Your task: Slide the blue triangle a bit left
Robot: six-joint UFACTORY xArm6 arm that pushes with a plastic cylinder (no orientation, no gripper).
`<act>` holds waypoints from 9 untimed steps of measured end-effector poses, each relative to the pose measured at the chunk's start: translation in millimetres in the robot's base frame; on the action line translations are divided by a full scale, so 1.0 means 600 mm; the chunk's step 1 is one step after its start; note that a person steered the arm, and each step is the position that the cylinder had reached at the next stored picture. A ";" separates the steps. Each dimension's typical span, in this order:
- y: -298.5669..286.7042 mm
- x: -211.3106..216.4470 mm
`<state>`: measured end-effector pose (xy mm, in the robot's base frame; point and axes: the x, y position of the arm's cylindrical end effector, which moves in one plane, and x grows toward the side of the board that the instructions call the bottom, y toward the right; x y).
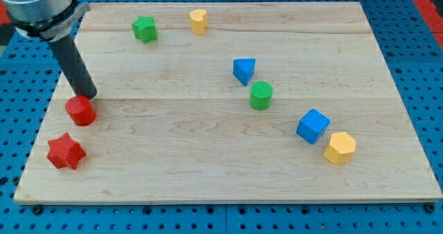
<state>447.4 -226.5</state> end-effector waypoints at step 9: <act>0.508 -0.193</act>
<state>331.5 78.5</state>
